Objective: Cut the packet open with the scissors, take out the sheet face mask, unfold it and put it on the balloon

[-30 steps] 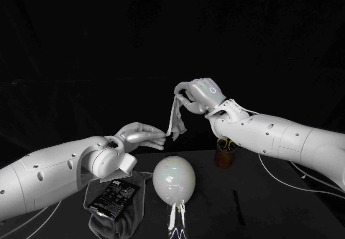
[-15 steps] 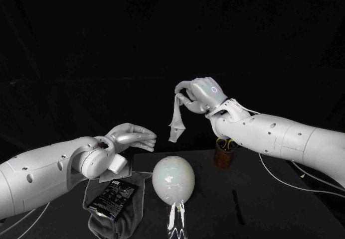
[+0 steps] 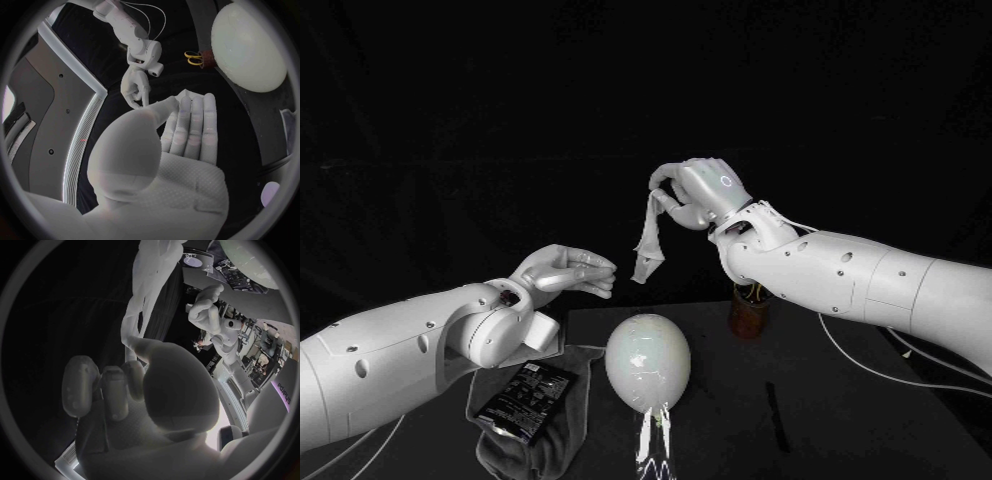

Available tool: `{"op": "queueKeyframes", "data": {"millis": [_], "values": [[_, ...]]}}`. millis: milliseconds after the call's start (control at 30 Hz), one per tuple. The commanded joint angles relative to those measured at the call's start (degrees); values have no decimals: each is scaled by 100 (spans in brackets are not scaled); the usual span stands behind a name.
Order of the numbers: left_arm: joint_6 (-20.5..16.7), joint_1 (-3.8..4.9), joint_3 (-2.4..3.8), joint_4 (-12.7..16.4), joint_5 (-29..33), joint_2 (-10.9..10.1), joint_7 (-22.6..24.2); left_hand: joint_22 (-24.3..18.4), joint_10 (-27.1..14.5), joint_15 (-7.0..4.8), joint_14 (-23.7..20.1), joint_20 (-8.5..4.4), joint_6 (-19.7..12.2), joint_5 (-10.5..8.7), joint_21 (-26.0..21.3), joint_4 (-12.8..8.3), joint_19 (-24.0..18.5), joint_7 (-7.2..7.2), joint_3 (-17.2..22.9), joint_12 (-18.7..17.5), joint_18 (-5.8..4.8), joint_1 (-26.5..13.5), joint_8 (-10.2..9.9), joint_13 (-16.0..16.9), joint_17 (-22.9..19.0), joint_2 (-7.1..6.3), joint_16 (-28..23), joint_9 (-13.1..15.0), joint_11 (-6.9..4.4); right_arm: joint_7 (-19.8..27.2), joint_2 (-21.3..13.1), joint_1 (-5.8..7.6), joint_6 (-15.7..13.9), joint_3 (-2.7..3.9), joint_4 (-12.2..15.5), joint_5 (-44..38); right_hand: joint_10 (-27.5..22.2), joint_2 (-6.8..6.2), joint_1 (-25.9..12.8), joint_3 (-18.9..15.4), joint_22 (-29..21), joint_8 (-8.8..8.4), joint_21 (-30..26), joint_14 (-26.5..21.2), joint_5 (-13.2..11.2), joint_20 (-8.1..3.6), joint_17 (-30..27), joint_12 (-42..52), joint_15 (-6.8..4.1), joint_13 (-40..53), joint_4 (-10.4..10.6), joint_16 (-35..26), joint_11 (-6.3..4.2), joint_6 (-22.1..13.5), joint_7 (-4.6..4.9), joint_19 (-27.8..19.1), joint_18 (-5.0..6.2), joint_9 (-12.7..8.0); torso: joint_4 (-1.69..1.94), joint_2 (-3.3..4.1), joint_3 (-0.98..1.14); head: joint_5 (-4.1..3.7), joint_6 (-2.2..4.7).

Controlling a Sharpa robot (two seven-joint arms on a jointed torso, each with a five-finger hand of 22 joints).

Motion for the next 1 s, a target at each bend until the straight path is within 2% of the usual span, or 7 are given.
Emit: {"op": "queueKeyframes", "data": {"millis": [33, 200, 333, 433, 700, 900, 1000], "values": [[-274, -2, 22, -280, 313, 104, 454, 58, -54, 35, 10, 9, 11, 8, 65, -5, -114, 24, -6, -97, -64, -10, -61, -12, -27, 75, -79, -31, 65, 368, -47, 12, -102, 6, 103, 236, 46, -9, 48, -40, 1115, 86, 11, 609, 18, 0, 1510, 27, 4, 544, -1, 20, 7, 37, 3, 29, -48, 3, -6, 5, 0, 21, -1], [-237, -7, 35, -909, 741, 350, 656, -17, -283, 211, -370, 163, -118, 8, -196, 83, -734, 84, 108, -363, -266, -149, -235, -18, -155, 71, -442, -127, 178, 785, -111, 19, -247, 10, 276, 517, 46, -9, 41, -53, 1117, 82, 19, 609, 18, 0, 1510, 23, 6, 543, 14, 20, 10, 39, 5, 33, -50, -3, -12, 5, 4, 45, -9], [-61, -9, 43, -1417, 1137, 595, 658, -197, -499, 320, -635, 313, -269, 6, -530, 420, -1069, 118, 119, -530, -373, -513, -335, -23, -229, 81, -639, -174, 264, 1003, -155, 26, -342, 18, 465, 682, 46, -9, 41, -53, 1117, 82, 19, 609, 18, 0, 1510, 23, 6, 543, 14, 20, 10, 39, 5, 33, -50, -3, -10, 6, 5, 60, -16], [131, -9, 47, -1756, 1321, 795, 550, -397, -758, 423, -902, 439, -521, 7, -851, 1130, -1237, 165, -169, -673, -375, -1207, -485, -14, -313, 3, -860, -247, 354, 1116, -185, 30, -397, 26, 620, 769, 45, -8, 38, -59, 1119, 81, 27, 609, 18, 0, 1510, 21, 7, 542, 20, 20, 11, 41, 5, 37, -52, -6, -4, 3, 0, 71, -28], [739, -8, 59, -2312, 1552, 1208, 270, -750, -875, 519, -1134, 580, -715, 9, -1371, 2197, -1316, 238, -673, -737, -307, -1601, -536, -2, -452, 12, -1222, -292, 436, 1300, -251, 35, -455, 46, 975, 920, 45, -8, 38, -59, 1119, 81, 27, 609, 18, 0, 1510, 21, 7, 542, 20, 20, 11, 41, 5, 37, -52, -6, -9, 1, 0, 127, -37], [1315, -5, 70, -2524, 1795, 1449, 38, -934, -902, 557, -1183, 588, -765, 7, -1633, 2268, -1325, 264, -1114, -807, -346, -2203, -521, -6, -520, 263, -1420, -305, 468, 1414, -274, 36, -466, 54, 1209, 1045, 39, -5, 35, -65, 1116, 79, 15, 609, 18, 0, 1510, 8, 8, 532, 29, 20, 12, 41, 6, 31, -49, -9, -10, 0, 4, 194, -30], [1657, -4, 76, -2604, 1907, 1575, -103, -1029, -877, 560, -1154, 591, -771, 6, -1761, 2277, -1297, 290, -1386, -828, -368, -2694, -496, -3, -544, 532, -1503, -305, 474, 1456, -276, 37, -468, 58, 1313, 1087, 36, -4, 35, -66, 1115, 78, 13, 609, 18, 0, 1510, 2, 8, 528, 31, 20, 12, 41, 6, 31, -49, -10, -8, 3, 1, 195, -28]]}}
